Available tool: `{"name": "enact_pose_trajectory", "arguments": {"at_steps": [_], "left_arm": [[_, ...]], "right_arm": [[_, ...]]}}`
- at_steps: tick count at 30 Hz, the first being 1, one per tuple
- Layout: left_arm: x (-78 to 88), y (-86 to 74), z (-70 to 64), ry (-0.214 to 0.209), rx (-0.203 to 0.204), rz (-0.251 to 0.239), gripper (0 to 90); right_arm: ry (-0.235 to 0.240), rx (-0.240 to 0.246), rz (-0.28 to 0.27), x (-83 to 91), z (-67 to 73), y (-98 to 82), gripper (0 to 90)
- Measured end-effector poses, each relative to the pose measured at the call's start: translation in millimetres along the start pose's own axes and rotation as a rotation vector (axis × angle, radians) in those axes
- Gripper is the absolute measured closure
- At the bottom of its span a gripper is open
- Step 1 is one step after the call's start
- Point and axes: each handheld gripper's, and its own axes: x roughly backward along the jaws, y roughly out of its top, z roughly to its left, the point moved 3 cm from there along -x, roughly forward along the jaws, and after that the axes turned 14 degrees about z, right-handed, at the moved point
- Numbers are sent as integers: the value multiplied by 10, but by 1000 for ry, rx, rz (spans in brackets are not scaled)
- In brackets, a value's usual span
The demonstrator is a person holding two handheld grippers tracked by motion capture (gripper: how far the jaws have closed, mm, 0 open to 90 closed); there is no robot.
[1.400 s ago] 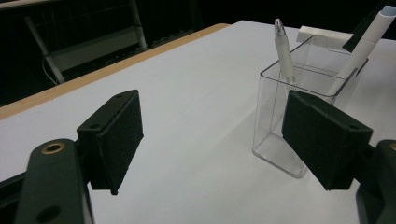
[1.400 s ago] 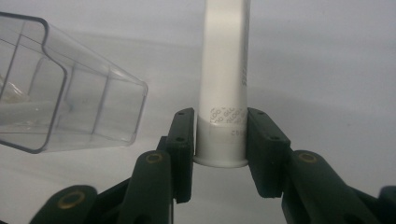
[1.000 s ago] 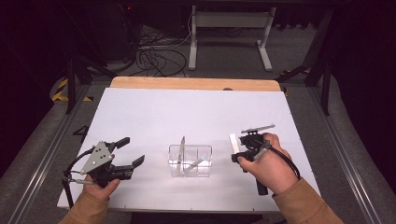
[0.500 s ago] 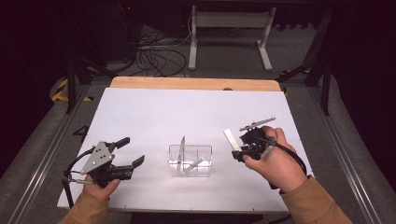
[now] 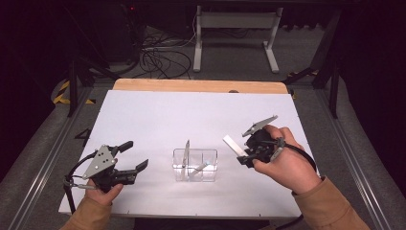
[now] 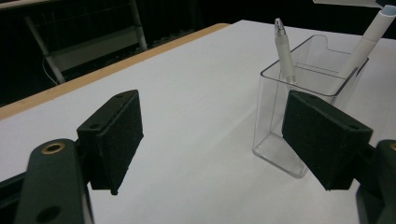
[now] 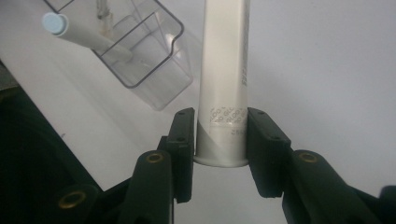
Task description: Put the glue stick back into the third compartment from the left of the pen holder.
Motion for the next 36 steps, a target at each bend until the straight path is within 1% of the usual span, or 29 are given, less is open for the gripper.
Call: {"name": "enact_pose_trajectory", "arguments": {"at_steps": [3, 6, 9, 12, 14, 21, 23, 26, 29, 36], "left_arm": [[1, 0, 0, -1, 1, -1, 213], [2, 0, 1, 0, 1, -1, 213], [2, 0, 1, 0, 0, -1, 213], [2, 0, 2, 0, 0, -1, 213], [2, 1, 2, -1, 0, -1, 213], [2, 1, 0, -2, 0, -1, 213], [2, 2, 1, -2, -1, -1, 213], [0, 0, 2, -1, 0, 0, 213], [-3, -4, 1, -4, 3, 3, 213], [2, -3, 0, -4, 4, 1, 213]], "right_arm": [[15, 34, 5, 22, 17, 14, 653], [23, 79, 14, 40, 29, 29, 653], [43, 122, 26, 50, 42, 40, 652], [30, 158, 39, 57, 34, 47, 653], [38, 161, 43, 62, 44, 51, 652], [39, 210, 50, 86, 69, 67, 652], [47, 212, 53, 90, 74, 72, 653], [58, 231, 59, 95, 75, 83, 652], [65, 229, 61, 102, 89, 100, 652], [87, 216, 95, 105, 130, 144, 652]]}}
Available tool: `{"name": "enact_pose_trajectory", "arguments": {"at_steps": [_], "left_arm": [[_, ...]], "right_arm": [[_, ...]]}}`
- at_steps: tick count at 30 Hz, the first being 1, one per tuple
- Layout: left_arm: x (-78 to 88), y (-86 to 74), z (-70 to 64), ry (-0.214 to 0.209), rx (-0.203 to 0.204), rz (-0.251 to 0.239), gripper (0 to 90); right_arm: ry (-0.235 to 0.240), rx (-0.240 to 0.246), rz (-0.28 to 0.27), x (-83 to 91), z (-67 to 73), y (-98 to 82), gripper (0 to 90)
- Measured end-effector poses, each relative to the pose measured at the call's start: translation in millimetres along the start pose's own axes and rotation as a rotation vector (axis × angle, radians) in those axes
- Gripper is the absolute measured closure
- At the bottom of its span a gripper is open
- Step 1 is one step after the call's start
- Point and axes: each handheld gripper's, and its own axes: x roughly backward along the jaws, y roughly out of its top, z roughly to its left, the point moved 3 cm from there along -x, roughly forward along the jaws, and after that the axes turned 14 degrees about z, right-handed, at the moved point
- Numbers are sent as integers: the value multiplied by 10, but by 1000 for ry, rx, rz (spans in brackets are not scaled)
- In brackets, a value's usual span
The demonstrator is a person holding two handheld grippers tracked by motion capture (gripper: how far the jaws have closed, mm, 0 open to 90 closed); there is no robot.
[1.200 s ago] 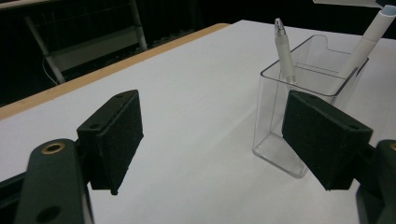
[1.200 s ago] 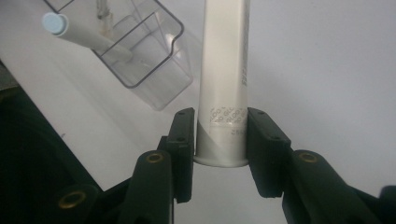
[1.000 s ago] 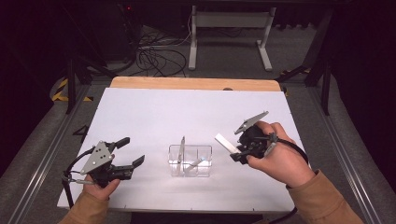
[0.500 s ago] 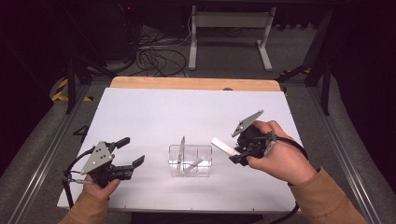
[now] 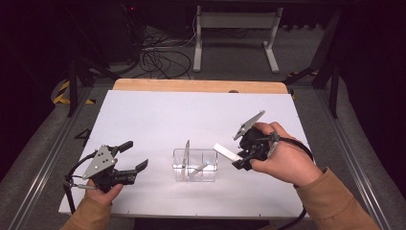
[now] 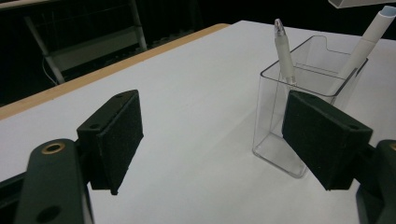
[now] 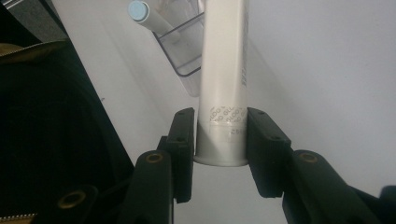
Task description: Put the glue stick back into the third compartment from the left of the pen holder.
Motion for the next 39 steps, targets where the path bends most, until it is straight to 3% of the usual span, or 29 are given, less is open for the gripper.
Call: {"name": "enact_pose_trajectory", "arguments": {"at_steps": [9, 21, 39], "left_arm": [[0, -1, 2, -1, 1, 1, 213], [3, -3, 4, -2, 0, 0, 212], [9, -3, 7, 2, -6, -1, 212]], "right_arm": [[28, -36, 52, -21, 58, 87, 651], [25, -70, 110, -67, 126, 196, 650], [-5, -71, 124, -99, 183, 312, 653]]}}
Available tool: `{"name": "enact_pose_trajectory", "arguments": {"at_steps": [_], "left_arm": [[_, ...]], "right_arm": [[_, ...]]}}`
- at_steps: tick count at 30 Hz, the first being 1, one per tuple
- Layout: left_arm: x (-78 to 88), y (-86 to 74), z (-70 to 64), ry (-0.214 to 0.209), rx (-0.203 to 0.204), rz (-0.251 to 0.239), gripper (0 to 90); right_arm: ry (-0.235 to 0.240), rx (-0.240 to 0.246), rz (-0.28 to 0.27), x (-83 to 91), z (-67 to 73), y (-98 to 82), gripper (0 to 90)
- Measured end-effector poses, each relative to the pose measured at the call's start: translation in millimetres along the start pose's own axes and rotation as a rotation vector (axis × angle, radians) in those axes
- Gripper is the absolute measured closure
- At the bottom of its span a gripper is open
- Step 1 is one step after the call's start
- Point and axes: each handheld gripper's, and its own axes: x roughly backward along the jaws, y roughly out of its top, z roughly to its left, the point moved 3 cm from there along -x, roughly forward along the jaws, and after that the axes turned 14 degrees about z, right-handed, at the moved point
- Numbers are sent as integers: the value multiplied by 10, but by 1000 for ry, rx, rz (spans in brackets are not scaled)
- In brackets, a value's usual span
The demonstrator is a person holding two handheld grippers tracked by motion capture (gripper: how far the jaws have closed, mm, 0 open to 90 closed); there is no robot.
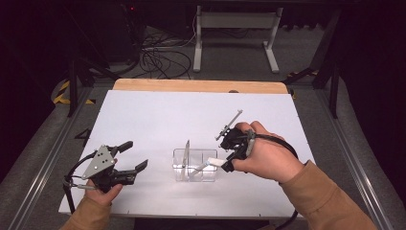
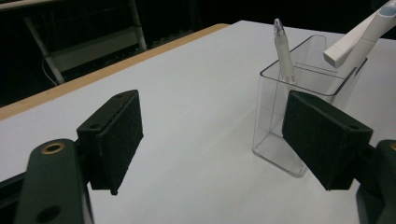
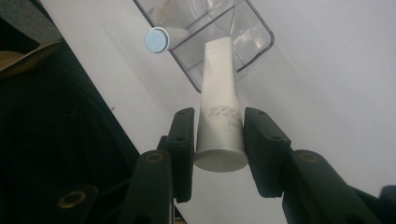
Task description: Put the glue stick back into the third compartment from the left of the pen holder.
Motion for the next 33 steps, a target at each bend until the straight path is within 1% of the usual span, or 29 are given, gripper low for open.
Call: {"name": "enact_pose_trajectory", "arguments": {"at_steps": [2, 7, 8, 9, 10, 11, 12, 13, 15, 19, 23, 25, 26, 33], "left_arm": [[1, 0, -1, 0, 0, 0, 212], [2, 0, 2, 1, -2, -2, 212], [2, 0, 2, 1, -2, -2, 212], [3, -1, 2, 1, -1, -2, 212], [3, -1, 2, 1, -1, -3, 212], [4, -1, 2, 1, -1, -2, 212], [6, -2, 1, 1, 0, -1, 212], [7, -5, 1, 0, 0, -1, 212], [9, -14, 5, 0, 4, 0, 212], [20, -19, 12, 4, 5, -1, 212], [28, -20, 11, 6, 9, -3, 212], [35, -21, 17, 8, 12, -5, 212], [37, -22, 18, 8, 14, -6, 212], [39, -18, 15, 13, 10, -9, 212]], "right_arm": [[1, -8, -3, -8, 8, 15, 653], [-7, -2, -10, -22, 14, 57, 649], [-13, 10, -27, -29, 6, 73, 605], [-17, 8, -61, -32, 3, 95, 429], [-25, 11, -113, -42, -3, 122, 286], [-30, 23, -148, -41, -8, 137, 284], [-28, 27, -160, -28, -7, 137, 305], [-24, 28, -171, -19, -5, 132, 282], [-14, 36, -212, -3, 5, 126, 254], [-21, 37, -248, 23, -13, 87, 248], [-40, 52, -285, 42, -46, 50, 209], [-47, 61, -304, 58, -61, 25, 204], [-47, 54, -314, 68, -65, 10, 204], [-66, 49, -419, 159, -119, -110, 204]]}}
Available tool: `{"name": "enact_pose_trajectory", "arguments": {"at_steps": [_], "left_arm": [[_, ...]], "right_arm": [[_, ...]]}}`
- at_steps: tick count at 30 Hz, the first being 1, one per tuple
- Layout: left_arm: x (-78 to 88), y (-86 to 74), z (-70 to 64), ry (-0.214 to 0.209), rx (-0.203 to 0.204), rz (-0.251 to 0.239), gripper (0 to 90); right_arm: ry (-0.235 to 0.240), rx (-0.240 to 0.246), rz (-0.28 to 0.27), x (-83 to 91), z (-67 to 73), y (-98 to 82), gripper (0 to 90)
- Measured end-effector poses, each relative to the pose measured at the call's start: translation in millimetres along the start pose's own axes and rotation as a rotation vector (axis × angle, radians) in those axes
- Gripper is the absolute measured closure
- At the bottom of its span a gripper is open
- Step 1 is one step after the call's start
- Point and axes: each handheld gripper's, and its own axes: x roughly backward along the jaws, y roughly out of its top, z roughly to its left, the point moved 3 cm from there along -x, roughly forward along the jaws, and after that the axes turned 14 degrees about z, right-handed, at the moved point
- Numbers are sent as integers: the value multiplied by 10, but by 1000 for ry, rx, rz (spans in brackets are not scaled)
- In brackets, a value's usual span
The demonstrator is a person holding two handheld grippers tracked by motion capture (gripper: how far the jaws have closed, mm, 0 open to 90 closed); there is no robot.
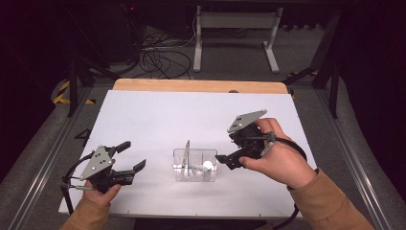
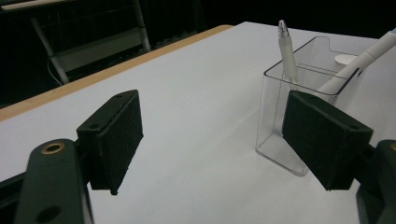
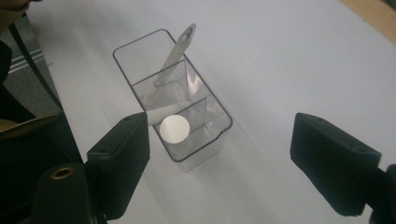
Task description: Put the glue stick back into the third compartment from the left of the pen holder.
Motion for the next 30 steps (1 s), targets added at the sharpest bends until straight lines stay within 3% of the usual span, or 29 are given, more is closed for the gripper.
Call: {"name": "enact_pose_trajectory", "arguments": {"at_steps": [7, 13, 19, 30], "left_arm": [[16, -1, -5, 0, 6, -3, 212], [27, -1, -8, 6, 7, -9, 211], [27, -2, -8, 10, 6, -10, 210], [41, -1, -11, 13, 2, -12, 210]], "right_arm": [[-14, 11, -108, 92, -39, -109, 204], [-15, -18, -221, 109, -88, -245, 204], [-49, -21, -302, 145, -153, -354, 204], [-57, -44, -389, 64, -243, -566, 210]]}}
